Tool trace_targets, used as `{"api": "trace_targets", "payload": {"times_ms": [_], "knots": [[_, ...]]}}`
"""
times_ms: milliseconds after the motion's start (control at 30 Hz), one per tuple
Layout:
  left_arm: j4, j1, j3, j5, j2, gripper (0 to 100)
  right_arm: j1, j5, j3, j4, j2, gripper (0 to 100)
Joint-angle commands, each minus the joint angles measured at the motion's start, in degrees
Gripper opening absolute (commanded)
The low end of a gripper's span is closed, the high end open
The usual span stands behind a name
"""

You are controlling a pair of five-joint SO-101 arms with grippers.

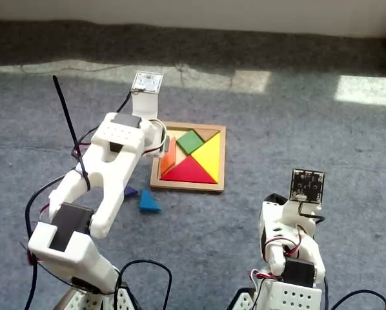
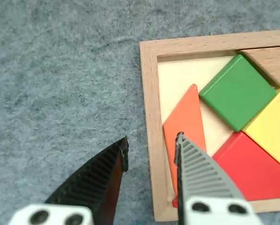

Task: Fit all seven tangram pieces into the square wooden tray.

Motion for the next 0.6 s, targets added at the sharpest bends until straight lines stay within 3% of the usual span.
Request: {"api": "trace_targets", "payload": {"times_ms": [0, 133, 233, 367, 567], "knots": [[0.3, -0.4, -0.6, 0.2, -0.7, 17, 0.7, 0.5, 8.3, 0.1, 0.3, 0.8], [3.2, -1.5, -0.7, -0.7, -1.4, 17, 0.7, 0.5, 8.3, 0.1, 0.3, 0.8], [13.8, -3.9, -5.8, -6.7, -1.8, 17, 0.7, 0.5, 8.3, 0.1, 0.3, 0.8], [26.7, -8.4, -11.0, -7.3, -3.8, 17, 0.7, 0.5, 8.3, 0.1, 0.3, 0.8], [30.7, -10.3, -3.7, -5.1, -9.7, 17, 0.7, 0.5, 8.3, 0.1, 0.3, 0.8]]}}
